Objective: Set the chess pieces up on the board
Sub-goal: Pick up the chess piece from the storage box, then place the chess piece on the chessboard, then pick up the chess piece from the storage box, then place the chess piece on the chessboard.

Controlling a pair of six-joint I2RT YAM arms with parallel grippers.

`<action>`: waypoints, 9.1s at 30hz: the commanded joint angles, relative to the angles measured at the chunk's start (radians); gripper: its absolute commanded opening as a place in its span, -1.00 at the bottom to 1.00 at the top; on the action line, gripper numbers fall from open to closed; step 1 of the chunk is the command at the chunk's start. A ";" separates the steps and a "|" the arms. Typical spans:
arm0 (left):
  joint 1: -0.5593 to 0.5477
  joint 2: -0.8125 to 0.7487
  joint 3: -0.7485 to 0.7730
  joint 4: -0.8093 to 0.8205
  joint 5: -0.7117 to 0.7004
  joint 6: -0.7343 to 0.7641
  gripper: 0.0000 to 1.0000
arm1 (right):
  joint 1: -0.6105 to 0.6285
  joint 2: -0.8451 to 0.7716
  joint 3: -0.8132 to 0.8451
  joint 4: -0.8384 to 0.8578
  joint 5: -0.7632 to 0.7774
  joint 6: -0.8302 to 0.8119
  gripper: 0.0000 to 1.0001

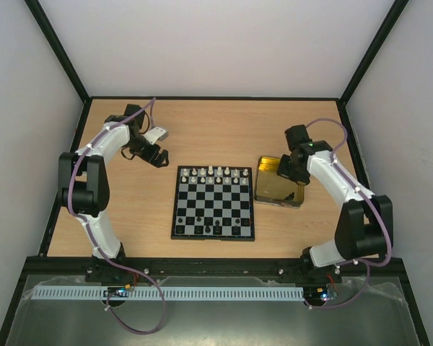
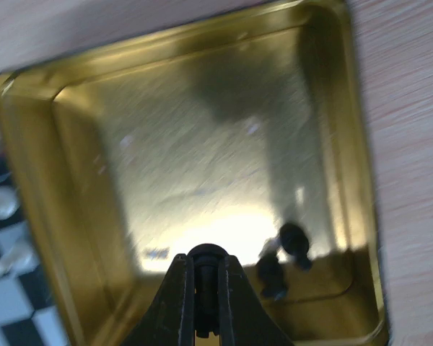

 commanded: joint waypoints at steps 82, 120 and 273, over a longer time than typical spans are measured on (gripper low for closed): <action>-0.008 -0.028 -0.030 0.022 -0.004 0.000 0.99 | 0.907 -0.215 -0.428 0.162 0.097 0.716 -0.85; -0.006 -0.024 -0.029 0.020 0.001 0.001 0.99 | 0.889 -0.209 -0.405 0.163 0.082 0.688 -0.59; -0.006 -0.011 -0.006 0.020 -0.010 -0.030 0.98 | 0.864 -0.054 0.068 -0.156 0.104 0.551 -0.96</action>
